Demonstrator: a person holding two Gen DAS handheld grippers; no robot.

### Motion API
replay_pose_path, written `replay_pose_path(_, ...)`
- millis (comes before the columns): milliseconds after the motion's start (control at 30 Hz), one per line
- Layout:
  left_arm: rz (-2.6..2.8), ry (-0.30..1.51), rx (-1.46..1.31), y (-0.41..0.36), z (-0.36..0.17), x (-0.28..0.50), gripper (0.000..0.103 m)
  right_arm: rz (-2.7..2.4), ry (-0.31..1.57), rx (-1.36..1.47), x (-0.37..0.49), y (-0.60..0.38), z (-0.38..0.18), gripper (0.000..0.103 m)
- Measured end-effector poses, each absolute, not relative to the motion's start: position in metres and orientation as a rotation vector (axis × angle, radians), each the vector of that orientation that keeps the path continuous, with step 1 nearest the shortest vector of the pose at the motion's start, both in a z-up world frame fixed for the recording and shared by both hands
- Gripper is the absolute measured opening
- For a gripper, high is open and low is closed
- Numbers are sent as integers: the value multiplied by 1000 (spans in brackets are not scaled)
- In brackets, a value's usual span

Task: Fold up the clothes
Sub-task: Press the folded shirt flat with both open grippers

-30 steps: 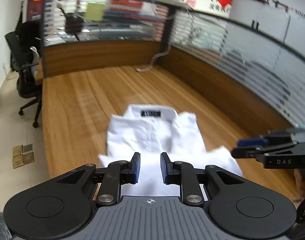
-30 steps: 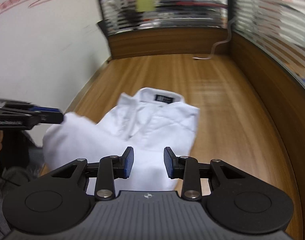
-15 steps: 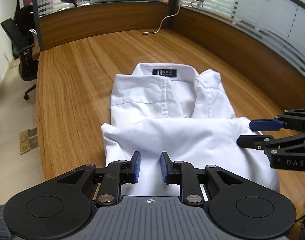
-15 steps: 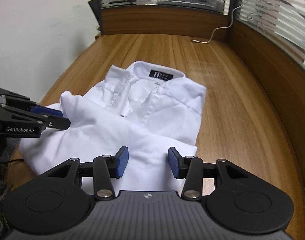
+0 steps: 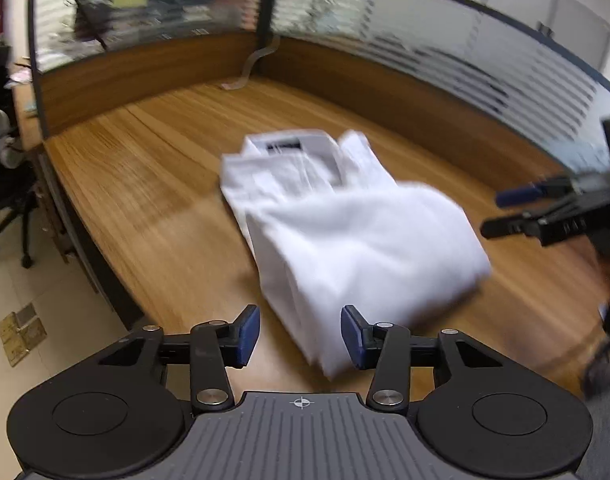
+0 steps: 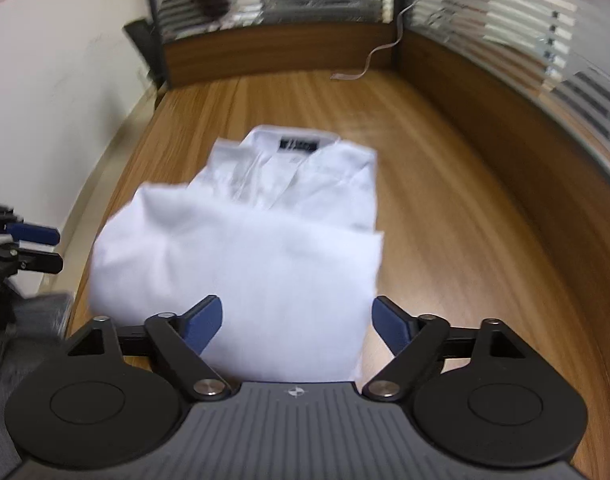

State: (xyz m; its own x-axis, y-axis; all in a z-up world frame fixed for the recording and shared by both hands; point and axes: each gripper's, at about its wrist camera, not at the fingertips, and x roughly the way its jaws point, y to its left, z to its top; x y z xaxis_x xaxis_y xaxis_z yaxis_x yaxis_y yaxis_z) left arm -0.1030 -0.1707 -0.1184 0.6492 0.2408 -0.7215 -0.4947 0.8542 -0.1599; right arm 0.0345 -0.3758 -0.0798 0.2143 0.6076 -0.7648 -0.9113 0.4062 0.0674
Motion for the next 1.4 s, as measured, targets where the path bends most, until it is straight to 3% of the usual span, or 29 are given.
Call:
replay_pose_path(167,327,782,-306,-171,-135,-96,59,1069,826,-516,19,-383,-109,89)
replay_pose_path(333,199,861,-283,-162,-164,-66,59,1034,828,-536,10,-382,-137,89)
replay_pose_path(533,74,938,-241,-134,-183,-28,50,964,836,-524,-1,-369,-152,86)
replay_pose_path(867,-75,1029,-39,-57,-178,52,43,675,923,-215,-27,-343,-150,78)
replay_pose_path(1400,-405,1027,185,-20,-192,99,42,193,890,9,-28,-269,-148,72)
